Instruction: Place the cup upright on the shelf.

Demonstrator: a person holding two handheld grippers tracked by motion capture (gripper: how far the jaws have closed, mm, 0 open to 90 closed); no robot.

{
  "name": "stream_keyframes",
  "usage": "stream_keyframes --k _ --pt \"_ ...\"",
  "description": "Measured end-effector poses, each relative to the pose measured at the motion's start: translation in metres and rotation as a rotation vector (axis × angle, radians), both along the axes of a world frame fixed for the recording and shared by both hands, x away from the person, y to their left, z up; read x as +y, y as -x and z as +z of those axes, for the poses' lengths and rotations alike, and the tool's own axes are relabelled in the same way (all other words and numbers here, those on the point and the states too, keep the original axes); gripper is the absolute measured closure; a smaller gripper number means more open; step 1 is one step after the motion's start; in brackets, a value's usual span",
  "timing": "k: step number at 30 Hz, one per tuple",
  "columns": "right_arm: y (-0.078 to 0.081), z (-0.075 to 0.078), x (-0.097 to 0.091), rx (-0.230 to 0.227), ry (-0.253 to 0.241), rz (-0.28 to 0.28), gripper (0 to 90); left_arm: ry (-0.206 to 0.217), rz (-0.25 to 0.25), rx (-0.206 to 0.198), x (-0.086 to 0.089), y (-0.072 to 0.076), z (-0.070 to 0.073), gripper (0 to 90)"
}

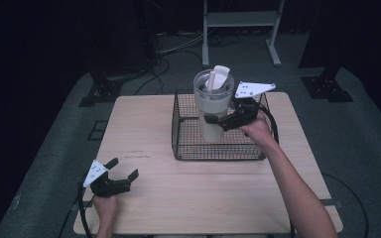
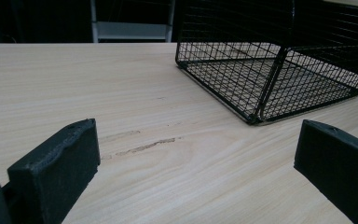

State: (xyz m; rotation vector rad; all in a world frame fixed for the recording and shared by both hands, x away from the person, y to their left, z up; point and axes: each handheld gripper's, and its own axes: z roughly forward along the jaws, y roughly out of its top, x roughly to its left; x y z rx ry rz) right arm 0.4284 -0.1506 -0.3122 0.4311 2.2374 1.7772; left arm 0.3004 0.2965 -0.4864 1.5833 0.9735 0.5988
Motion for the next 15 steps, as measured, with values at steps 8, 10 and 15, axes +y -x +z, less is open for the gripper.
stream_keyframes --k 8,10,15 --pt "-0.026 -0.009 0.004 0.034 -0.007 -0.018 8.8 -0.002 -0.003 0.0 0.0 0.001 0.0 0.0" --pt "-0.031 -0.01 0.006 0.034 -0.003 -0.017 8.8 -0.003 -0.003 0.001 0.0 0.001 0.0 0.0" --pt "-0.044 -0.014 0.011 0.045 0.006 -0.029 8.8 0.001 -0.005 -0.002 0.0 0.001 0.0 0.0"
